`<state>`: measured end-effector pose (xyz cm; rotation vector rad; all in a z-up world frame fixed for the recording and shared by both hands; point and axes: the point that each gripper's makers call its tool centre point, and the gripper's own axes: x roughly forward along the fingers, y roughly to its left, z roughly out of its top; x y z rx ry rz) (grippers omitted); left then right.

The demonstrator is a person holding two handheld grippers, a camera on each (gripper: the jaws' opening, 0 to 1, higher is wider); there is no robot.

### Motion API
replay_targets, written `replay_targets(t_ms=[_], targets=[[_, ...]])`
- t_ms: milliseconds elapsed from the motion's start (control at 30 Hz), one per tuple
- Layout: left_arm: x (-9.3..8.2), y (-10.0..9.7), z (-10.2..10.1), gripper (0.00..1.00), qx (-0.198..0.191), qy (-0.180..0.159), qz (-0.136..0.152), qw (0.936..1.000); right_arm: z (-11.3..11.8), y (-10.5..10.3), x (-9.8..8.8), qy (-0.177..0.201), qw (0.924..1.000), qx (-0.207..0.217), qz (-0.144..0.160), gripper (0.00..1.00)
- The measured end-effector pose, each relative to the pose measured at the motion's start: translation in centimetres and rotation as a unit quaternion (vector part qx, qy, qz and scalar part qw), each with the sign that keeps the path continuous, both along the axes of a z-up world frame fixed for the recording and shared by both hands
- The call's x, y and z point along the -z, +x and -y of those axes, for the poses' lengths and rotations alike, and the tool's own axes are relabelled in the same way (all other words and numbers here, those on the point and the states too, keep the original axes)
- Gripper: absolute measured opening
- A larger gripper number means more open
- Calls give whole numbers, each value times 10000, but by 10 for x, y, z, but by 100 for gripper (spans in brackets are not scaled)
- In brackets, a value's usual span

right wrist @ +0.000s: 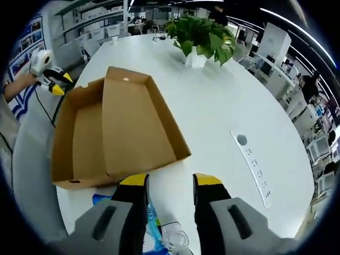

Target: Operate the shoe box by opening the lid, removing the specified soft item, and placing it in the target area until the item is outside and the box remains undamaged.

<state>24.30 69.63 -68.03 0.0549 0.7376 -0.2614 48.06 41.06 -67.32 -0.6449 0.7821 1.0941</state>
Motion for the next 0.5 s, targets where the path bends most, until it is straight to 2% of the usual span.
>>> replay_targets(t_ms=[67, 200, 333, 500], targets=[[4, -2, -3, 25, -137, -80, -72, 9998, -2, 1, 4, -8, 9999, 97, -65, 30], [12, -4, -8, 20, -323, -170, -197, 9991, -3, 5, 11, -99, 9996, 257, -79, 23], [19, -4, -10, 17, -410, -218, -332, 9984, -6, 5, 16, -4, 9981, 538, -289, 27], [25, -1, -12, 10, -644, -513, -439, 9956, -10, 6, 23, 39, 9963, 751, -409, 26]])
